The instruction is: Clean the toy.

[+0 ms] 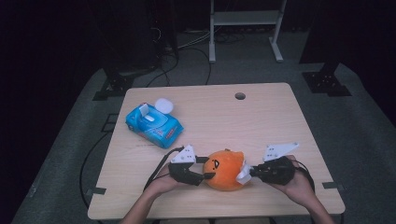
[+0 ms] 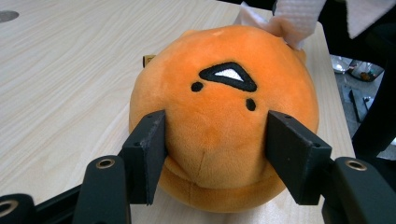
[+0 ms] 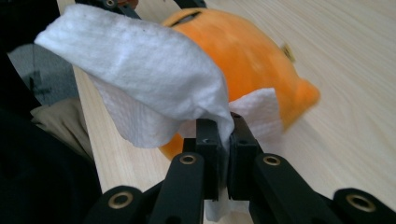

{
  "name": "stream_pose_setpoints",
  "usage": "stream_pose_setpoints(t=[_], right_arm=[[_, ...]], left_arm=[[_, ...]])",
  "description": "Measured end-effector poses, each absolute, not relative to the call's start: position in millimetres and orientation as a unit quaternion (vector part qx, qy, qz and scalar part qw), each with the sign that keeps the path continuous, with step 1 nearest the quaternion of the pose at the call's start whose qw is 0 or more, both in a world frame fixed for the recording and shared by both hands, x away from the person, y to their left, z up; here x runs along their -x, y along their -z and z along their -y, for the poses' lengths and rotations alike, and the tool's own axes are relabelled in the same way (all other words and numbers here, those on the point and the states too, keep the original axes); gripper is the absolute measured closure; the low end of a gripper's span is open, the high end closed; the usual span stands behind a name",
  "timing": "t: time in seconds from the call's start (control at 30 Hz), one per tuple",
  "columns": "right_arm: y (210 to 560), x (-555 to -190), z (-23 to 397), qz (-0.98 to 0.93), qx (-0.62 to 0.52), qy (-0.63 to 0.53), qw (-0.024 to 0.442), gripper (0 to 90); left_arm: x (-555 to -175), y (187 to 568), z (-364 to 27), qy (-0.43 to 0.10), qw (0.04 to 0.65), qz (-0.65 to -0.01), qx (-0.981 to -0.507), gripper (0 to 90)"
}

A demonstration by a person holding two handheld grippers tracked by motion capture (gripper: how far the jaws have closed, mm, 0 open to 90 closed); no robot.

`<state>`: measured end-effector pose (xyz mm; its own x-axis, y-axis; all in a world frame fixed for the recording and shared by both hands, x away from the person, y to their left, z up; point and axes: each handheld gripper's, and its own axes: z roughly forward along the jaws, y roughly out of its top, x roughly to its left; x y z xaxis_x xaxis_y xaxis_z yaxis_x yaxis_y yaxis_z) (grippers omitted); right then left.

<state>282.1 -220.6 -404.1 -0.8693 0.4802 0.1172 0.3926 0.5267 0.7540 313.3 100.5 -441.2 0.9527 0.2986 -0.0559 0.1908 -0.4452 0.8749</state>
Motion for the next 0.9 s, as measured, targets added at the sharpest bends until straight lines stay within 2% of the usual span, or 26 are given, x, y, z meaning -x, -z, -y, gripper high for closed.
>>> stream_pose_setpoints(t=[0.2,0.33,0.47,0.6,0.9], right_arm=[[392,-285,216,-0.848,-0.250,-0.466,0.037,85.6],[388,-291,174,-0.854,-0.211,-0.475,0.019,85.7],[397,-296,161,-0.863,-0.212,-0.459,0.014,85.9],[401,-295,172,-0.857,-0.224,-0.465,0.009,85.9],[416,-278,225,-0.848,-0.279,-0.450,0.032,85.9]], left_arm=[[-313,442,-96,-0.049,0.509,-0.141,-0.848,38.9],[-311,443,-97,-0.049,0.510,-0.141,-0.847,38.9],[-311,444,-99,-0.049,0.509,-0.142,-0.847,38.9],[-311,445,-98,-0.048,0.512,-0.142,-0.846,39.0],[-310,446,-99,-0.049,0.511,-0.146,-0.846,39.1]])
